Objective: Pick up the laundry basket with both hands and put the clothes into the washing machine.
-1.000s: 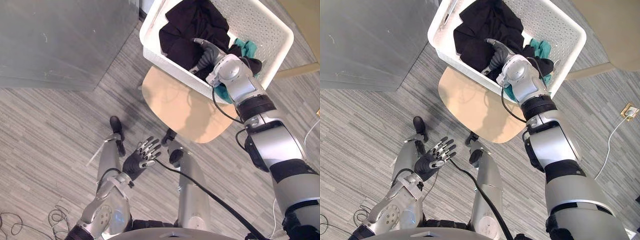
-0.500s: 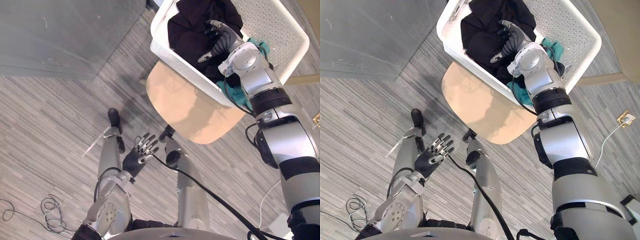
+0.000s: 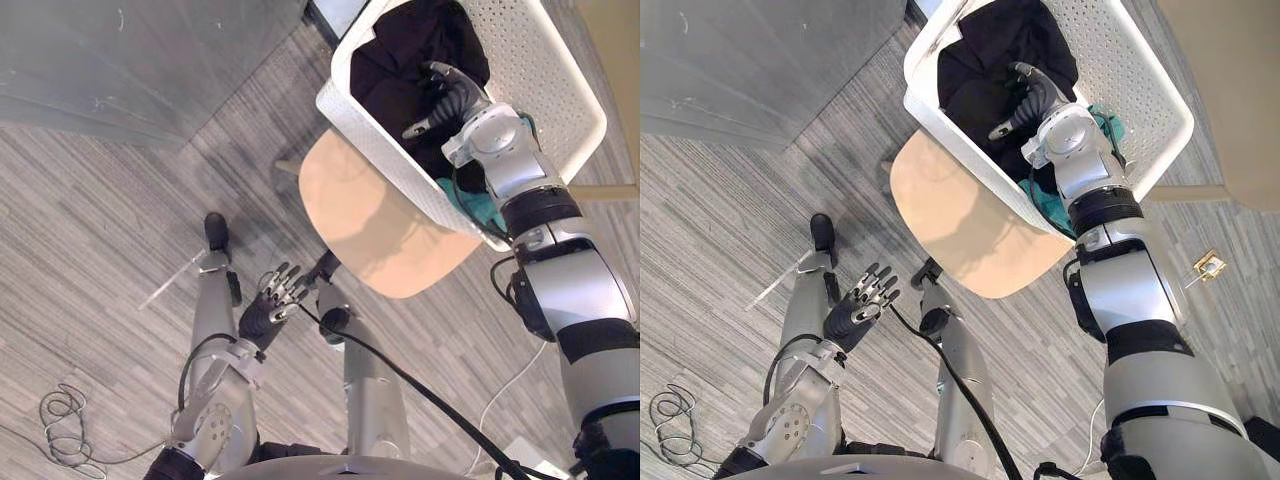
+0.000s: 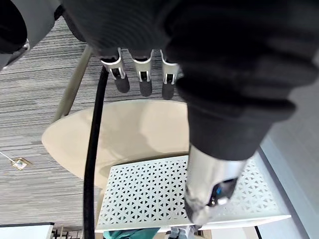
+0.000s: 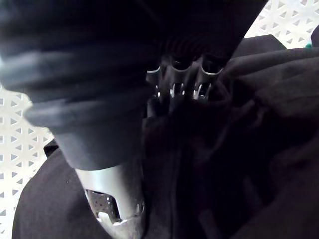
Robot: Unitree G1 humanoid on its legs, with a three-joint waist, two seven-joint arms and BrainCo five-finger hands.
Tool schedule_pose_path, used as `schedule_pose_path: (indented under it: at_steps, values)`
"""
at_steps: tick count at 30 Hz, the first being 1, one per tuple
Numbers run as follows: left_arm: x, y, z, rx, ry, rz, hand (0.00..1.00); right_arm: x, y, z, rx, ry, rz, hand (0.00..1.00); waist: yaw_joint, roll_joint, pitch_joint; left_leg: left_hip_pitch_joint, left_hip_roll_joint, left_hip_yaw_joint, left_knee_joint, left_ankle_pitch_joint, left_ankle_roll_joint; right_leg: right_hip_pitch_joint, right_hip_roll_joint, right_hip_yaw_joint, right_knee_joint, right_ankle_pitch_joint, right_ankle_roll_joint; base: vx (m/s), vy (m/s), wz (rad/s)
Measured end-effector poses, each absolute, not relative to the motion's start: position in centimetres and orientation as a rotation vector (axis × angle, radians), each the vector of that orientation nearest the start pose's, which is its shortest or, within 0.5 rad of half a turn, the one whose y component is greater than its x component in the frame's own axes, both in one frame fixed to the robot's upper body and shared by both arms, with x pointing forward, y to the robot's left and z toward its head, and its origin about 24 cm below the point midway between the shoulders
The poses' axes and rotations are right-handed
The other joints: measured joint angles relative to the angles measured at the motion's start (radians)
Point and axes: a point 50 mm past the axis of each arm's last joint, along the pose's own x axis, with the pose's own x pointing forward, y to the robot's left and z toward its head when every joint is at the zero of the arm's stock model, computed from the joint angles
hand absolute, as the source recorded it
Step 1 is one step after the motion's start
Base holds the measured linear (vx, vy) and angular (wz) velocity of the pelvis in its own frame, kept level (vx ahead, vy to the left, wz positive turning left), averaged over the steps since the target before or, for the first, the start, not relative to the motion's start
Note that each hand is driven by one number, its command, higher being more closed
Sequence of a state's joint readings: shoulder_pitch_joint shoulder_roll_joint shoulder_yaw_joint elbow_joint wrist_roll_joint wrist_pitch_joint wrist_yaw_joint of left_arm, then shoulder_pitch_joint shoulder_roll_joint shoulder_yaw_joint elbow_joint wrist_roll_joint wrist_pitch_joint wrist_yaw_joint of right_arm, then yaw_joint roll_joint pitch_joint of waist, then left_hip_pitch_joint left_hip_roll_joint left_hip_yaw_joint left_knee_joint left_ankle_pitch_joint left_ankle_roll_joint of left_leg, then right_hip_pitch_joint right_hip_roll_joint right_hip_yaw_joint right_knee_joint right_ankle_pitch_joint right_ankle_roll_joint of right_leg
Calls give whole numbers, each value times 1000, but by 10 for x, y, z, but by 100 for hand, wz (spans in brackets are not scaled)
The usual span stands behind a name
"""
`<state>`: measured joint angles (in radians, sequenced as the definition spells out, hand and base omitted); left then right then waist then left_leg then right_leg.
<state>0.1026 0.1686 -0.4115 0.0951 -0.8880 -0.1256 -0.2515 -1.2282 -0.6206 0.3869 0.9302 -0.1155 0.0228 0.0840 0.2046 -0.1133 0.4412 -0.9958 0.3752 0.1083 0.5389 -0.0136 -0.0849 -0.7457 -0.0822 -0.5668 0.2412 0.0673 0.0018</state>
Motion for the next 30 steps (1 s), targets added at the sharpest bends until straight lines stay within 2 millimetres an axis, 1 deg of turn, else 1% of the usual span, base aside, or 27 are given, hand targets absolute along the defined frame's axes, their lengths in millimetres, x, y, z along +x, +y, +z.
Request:
schedule_pose_path:
  at_steps: [3,9,10,15,18,24,30]
  values:
    - [210,92,3,-753,162,-438,0,414,-214,266,-897,-181,-35,0,2,0,0,-3,1,-3,-1,0,0,6,-1,-22,-9,1,-1,43,8,0]
    - [212,94,4,-755,147,-419,0,414,-213,267,-898,-194,-54,0,8,-1,-1,-5,-1,-5,-7,1,-2,8,2,-24,-14,11,-8,56,17,1]
    - [212,94,4,-756,146,-417,0,414,-212,267,-896,-199,-58,100,8,-1,-1,-5,0,-5,-7,1,-2,8,2,-24,-16,13,-9,69,25,-2]
    - [215,97,5,-769,135,-375,0,415,-203,272,-888,-232,-56,100,8,-1,-1,-7,2,-2,-7,2,-3,9,11,-20,-39,30,-8,43,22,-4]
    - [216,99,6,-769,127,-370,0,415,-202,274,-887,-249,-70,100,12,-1,-1,-10,5,-1,-6,3,-4,9,16,-18,-52,37,-10,26,17,-5]
    - [217,99,7,-769,123,-369,0,417,-191,270,-875,-256,-44,100,17,-1,-1,-13,9,3,-5,3,-4,13,26,-11,-77,57,-9,41,20,-4]
    - [218,99,8,-767,122,-361,0,417,-190,270,-912,-259,-49,100,24,-1,-1,-14,16,3,-3,4,-5,16,35,-6,-89,65,-10,43,10,-3]
